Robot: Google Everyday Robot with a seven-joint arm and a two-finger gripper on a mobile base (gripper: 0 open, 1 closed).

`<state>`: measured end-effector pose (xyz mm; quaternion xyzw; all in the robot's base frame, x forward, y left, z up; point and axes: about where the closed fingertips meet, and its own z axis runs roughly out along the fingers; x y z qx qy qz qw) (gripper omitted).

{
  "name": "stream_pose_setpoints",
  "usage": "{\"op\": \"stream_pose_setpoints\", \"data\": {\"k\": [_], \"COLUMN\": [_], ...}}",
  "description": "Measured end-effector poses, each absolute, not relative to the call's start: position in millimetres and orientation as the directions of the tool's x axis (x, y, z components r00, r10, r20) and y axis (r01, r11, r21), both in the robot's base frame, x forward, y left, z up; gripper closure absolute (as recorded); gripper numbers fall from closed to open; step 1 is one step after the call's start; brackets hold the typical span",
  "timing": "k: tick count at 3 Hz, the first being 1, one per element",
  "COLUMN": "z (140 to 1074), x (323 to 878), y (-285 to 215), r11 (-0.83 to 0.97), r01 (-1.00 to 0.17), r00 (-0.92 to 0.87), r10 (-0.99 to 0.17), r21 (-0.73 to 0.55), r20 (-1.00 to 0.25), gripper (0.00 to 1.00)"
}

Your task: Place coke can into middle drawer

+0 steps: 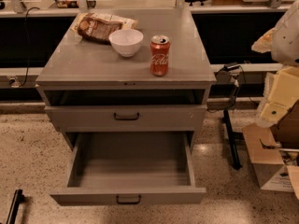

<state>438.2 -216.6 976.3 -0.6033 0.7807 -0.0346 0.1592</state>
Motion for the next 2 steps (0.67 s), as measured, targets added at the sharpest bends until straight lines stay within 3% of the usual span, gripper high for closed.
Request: {"op": "stream_pose_setpoints", "data": {"k": [1, 2], "z": [977.4, 984.3], "x": [439.0, 483.9], "y": [-215.9, -208.6], "r11": [0.267, 0.296], "r01": [-0.931, -0.911], "r00": [-0.217, -0.219], "r10": [-0.953, -0.937], "r21": [-0.249, -0.287], "r20": [-0.211, -0.27], "gripper": [0.0, 0.0]}}
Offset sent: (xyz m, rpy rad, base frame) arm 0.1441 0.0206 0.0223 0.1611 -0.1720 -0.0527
